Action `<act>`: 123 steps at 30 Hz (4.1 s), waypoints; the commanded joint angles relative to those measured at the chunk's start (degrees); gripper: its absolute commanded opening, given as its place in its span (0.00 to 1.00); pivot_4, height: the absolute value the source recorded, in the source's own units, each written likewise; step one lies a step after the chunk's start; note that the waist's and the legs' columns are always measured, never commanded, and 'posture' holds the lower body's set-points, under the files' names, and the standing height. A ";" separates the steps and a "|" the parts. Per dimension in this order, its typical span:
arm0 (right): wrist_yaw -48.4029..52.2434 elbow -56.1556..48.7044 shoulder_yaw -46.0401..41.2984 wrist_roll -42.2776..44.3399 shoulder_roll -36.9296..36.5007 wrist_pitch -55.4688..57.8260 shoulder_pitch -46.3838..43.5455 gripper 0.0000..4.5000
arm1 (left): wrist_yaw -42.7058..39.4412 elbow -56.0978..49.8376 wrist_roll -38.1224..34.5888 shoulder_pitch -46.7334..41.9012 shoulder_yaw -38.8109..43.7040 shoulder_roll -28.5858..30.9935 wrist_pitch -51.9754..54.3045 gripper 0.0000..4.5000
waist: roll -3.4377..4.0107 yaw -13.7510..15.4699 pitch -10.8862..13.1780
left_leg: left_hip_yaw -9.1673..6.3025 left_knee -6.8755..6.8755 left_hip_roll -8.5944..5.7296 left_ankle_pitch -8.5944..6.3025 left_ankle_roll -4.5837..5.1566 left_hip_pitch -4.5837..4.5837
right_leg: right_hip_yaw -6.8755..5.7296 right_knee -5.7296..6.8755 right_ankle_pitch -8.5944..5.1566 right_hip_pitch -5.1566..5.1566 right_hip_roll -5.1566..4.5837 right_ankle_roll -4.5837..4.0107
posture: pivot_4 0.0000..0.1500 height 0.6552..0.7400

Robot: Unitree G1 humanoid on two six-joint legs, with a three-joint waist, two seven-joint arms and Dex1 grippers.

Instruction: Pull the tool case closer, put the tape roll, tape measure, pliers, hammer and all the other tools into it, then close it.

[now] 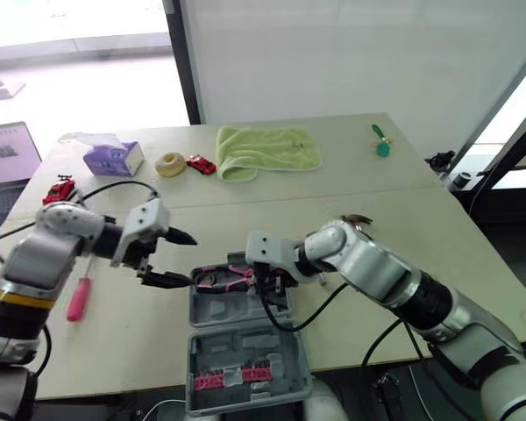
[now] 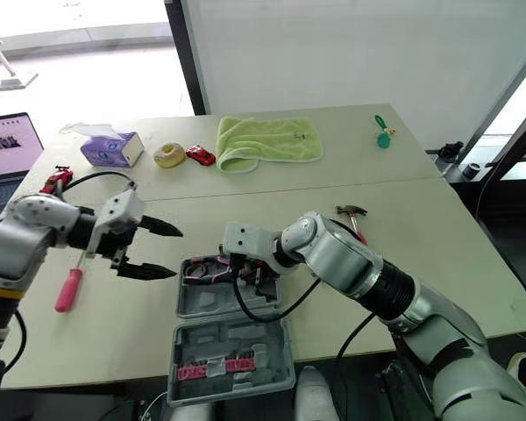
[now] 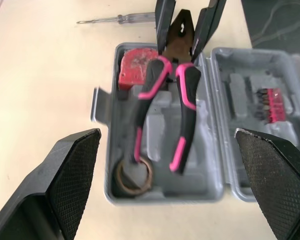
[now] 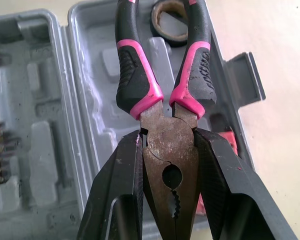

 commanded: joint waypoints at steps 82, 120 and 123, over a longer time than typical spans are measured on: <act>5.53 13.00 3.23 -11.55 13.78 -6.25 -4.19 0.74 | -5.52 18.58 -6.57 15.60 10.58 -6.67 -34.86 1.00 | 0.07 0.15 -0.05 | 0.01 0.01 0.01 0.06 -0.10 0.05 | -0.03 0.09 0.02 0.01 -0.01 -0.03 | 1.00 1.00; 3.38 34.20 10.91 -20.90 13.95 -15.74 13.42 0.02 | -3.65 15.27 -6.49 17.28 10.58 -6.05 -33.53 1.00 | 0.65 1.97 -2.92 | 0.10 -0.88 0.01 -0.04 0.05 2.21 | -0.03 -0.82 -0.09 2.22 -0.03 0.04 | 1.00 1.00; 3.92 34.38 11.01 -21.63 13.91 -15.89 13.86 0.02 | -3.57 15.04 -6.43 17.41 10.56 -6.02 -33.43 1.00 | 0.69 2.21 -3.34 | 0.11 -0.97 0.00 -0.04 0.05 2.37 | -0.02 -0.94 -0.21 2.42 -0.04 -0.05 | 1.00 1.00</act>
